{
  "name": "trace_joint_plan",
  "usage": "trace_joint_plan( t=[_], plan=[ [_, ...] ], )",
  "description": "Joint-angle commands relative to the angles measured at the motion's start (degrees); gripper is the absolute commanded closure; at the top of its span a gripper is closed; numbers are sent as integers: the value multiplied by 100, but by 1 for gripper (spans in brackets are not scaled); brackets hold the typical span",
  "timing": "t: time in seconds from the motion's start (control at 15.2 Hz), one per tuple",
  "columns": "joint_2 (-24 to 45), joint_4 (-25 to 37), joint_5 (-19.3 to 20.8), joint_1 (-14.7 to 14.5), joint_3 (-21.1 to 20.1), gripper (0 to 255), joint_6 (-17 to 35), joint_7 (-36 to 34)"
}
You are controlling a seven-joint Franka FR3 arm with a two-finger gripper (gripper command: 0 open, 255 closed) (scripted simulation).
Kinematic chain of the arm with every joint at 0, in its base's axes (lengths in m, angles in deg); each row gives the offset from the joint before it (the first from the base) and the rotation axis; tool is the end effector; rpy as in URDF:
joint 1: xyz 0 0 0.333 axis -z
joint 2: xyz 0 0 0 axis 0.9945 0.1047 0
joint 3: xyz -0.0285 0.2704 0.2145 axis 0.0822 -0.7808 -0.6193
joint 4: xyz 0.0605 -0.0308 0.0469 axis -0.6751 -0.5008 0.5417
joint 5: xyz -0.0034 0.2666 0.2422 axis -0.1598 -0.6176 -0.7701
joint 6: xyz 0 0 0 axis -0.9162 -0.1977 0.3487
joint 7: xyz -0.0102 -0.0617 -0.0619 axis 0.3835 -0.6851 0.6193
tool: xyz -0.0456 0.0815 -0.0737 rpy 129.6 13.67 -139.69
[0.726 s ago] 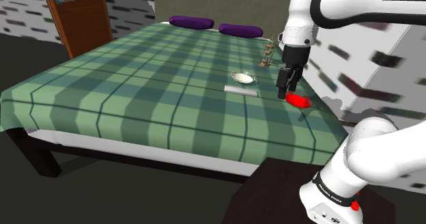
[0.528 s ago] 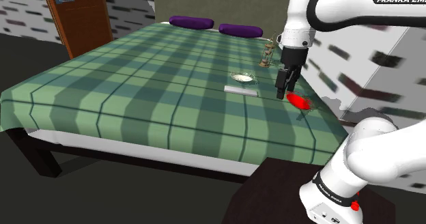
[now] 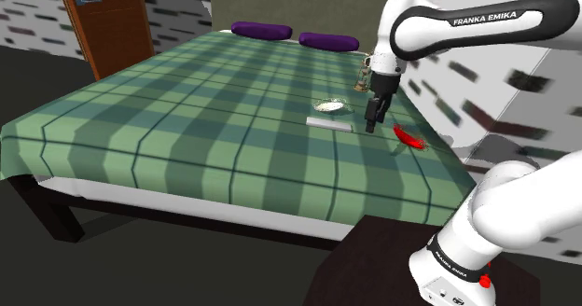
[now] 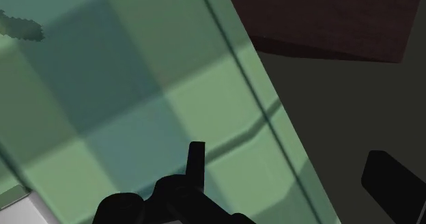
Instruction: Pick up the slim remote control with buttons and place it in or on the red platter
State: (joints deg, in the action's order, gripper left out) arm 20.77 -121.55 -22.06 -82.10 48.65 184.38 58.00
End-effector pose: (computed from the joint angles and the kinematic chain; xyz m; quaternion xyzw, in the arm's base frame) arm 0.3172 -0.0471 0.5018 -0.9955 -0.0579 0.0742 0.0096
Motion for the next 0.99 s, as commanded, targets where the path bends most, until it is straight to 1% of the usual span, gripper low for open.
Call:
trace_joint_plan(
  t=[0.0, 0.26, 0.46, 0.66, 0.92],
  plan=[
    [261, 41, 102, 40, 174, 0, 291, 322],
    [986, 298, 196, 83, 500, 0, 886, 936],
    [1578, 582, 177, 102, 716, 0, 1286, 1408],
    [2199, 940, 75, 122, 896, 0, 1632, 1894],
    [3059, 1530, -177, 174, 1063, 0, 1991, 2561]
  ],
)
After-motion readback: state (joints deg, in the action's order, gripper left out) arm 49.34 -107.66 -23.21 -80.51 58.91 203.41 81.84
